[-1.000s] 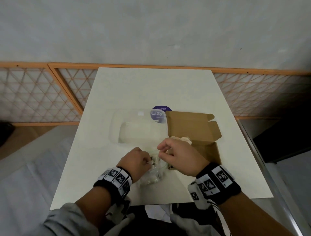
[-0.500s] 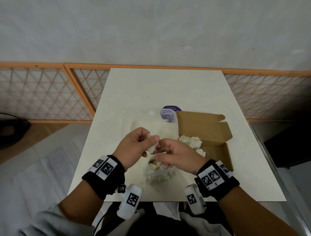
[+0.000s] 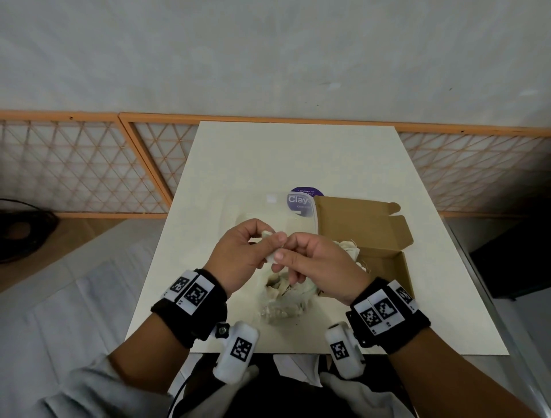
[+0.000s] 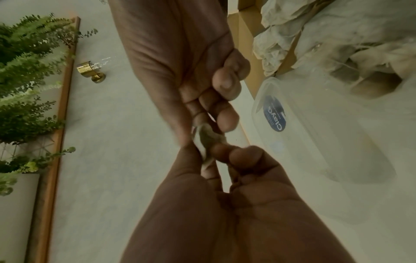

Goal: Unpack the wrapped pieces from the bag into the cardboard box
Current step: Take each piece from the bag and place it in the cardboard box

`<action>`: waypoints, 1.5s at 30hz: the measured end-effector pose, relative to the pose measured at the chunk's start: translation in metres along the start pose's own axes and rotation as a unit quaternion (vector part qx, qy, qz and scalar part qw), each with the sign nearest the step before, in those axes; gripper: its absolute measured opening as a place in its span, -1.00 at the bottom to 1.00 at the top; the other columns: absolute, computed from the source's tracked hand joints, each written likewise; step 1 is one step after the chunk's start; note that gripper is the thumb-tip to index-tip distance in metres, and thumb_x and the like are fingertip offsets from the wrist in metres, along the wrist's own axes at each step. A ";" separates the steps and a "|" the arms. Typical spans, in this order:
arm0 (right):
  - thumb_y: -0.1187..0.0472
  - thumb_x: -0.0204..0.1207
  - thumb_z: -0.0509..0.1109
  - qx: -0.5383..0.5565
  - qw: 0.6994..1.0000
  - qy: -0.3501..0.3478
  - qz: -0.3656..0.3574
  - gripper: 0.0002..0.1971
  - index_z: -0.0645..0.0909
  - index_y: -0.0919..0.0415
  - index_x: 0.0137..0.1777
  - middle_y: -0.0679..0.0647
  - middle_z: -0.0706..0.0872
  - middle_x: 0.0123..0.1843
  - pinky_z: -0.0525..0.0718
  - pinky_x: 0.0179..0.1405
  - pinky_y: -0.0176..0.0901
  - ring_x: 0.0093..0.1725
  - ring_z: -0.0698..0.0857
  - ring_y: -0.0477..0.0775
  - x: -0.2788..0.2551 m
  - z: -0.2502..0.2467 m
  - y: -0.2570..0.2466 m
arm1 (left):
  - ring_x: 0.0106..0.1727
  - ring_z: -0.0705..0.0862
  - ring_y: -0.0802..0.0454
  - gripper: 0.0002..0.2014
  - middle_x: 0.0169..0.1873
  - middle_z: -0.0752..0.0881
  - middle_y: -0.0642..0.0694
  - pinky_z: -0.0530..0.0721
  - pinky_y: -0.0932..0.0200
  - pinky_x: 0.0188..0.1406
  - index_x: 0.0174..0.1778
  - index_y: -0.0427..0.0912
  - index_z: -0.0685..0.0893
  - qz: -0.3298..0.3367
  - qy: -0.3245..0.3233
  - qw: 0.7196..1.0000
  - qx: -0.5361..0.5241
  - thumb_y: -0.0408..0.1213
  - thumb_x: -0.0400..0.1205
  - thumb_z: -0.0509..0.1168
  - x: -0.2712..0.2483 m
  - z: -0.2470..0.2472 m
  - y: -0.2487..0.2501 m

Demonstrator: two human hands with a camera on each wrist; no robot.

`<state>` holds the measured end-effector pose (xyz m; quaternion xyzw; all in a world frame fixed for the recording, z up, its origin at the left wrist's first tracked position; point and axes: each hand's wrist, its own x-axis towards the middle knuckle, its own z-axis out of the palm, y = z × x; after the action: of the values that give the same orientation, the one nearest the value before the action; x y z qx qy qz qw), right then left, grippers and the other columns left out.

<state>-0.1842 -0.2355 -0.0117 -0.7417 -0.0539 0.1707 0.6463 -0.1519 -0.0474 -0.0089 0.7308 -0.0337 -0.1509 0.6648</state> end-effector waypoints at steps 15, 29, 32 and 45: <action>0.11 0.85 0.26 -0.101 0.994 0.033 -0.008 -0.69 0.73 0.26 -0.01 0.05 0.83 -0.21 0.60 -0.30 -0.32 -0.32 0.72 -0.01 0.012 -0.014 0.001 | -0.43 0.50 0.09 -0.61 -0.30 0.58 -0.18 0.48 0.24 -0.36 -0.05 -0.37 0.73 -0.011 -0.024 1.000 0.017 -0.04 0.56 0.50 -0.002 -0.012 -0.001; -0.03 0.66 0.40 -0.534 0.839 -0.095 0.037 -0.62 0.60 -0.11 0.46 0.02 0.64 0.24 0.70 0.09 0.01 0.12 0.73 0.19 0.036 0.020 0.073 | -0.44 0.62 0.02 -0.79 -0.04 0.90 -0.20 0.61 0.11 -0.33 -0.19 -0.23 0.52 -0.076 0.060 0.995 -0.033 -0.34 0.72 0.38 -0.017 -0.036 -0.011; 0.04 0.73 0.28 -0.562 0.822 -0.084 0.020 -0.81 0.71 -0.02 0.19 0.05 0.68 0.12 0.68 0.00 0.00 0.07 0.74 0.22 0.039 0.025 0.076 | -0.45 0.68 -0.04 -0.86 -0.21 0.78 -0.28 0.68 0.09 -0.38 -0.09 -0.24 0.56 -0.093 0.057 0.992 -0.071 -0.40 0.71 0.40 -0.019 -0.037 -0.010; 0.22 0.58 0.49 -0.329 0.944 0.038 -0.014 -0.92 0.69 0.05 -0.14 -0.11 0.78 -0.17 0.61 -0.22 -0.36 -0.17 0.71 -0.15 -0.001 -0.008 0.040 | 0.21 0.84 -0.24 -0.58 0.18 0.83 -0.36 0.77 -0.04 0.34 0.27 -0.38 0.76 -0.122 0.000 0.958 -0.260 -0.43 0.47 0.33 -0.026 -0.040 -0.004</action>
<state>-0.1878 -0.2491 -0.0497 -0.9180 -0.0932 0.1060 0.3707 -0.1665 -0.0022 -0.0051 0.5318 0.0959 -0.2342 0.8082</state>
